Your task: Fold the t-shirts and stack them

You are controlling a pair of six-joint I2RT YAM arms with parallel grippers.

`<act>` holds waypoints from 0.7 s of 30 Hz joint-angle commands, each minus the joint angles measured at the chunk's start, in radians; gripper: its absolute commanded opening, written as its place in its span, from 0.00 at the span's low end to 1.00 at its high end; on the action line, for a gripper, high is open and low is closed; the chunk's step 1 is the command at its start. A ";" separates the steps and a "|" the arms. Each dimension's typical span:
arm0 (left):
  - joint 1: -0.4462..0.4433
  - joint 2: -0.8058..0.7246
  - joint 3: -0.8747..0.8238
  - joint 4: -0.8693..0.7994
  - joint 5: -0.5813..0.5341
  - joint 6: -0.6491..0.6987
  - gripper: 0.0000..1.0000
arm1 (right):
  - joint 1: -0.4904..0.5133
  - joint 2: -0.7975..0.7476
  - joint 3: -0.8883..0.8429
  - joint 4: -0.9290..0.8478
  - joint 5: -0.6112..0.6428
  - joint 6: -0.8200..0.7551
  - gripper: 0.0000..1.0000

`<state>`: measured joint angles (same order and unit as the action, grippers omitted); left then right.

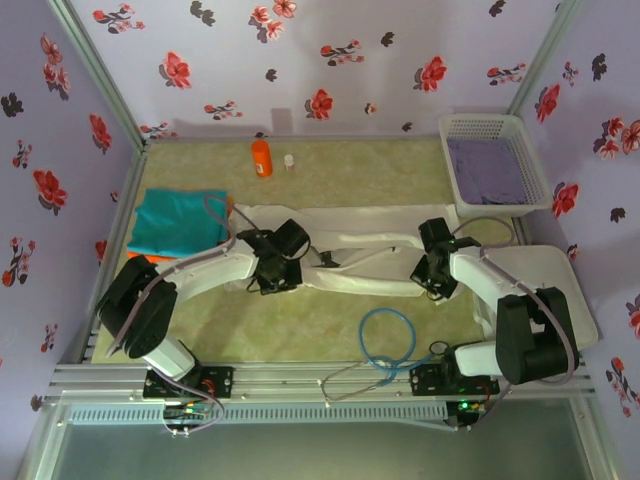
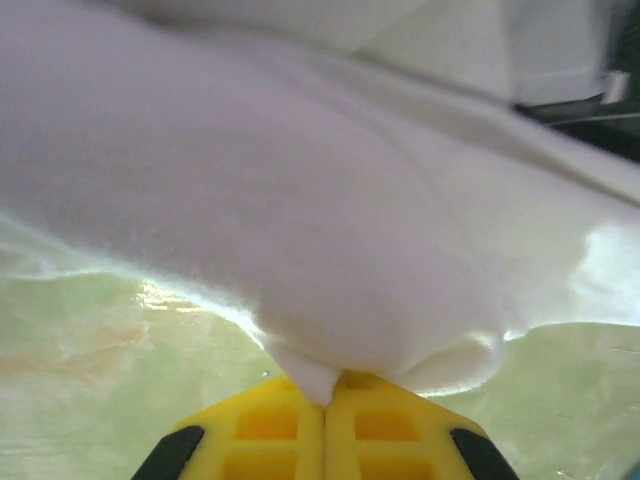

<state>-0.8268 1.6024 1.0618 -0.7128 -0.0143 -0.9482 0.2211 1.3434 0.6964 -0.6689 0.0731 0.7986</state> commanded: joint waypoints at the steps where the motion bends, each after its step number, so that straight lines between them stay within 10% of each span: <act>1: -0.004 0.082 0.140 -0.230 -0.122 0.165 0.00 | -0.009 0.006 0.001 -0.006 0.005 -0.021 0.00; 21: 0.043 0.540 0.784 -0.463 -0.373 0.540 0.00 | -0.009 -0.002 -0.008 0.002 -0.018 -0.011 0.00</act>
<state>-0.7925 2.1094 1.7962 -1.1240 -0.3340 -0.4633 0.2203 1.3434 0.6964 -0.6651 0.0574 0.7925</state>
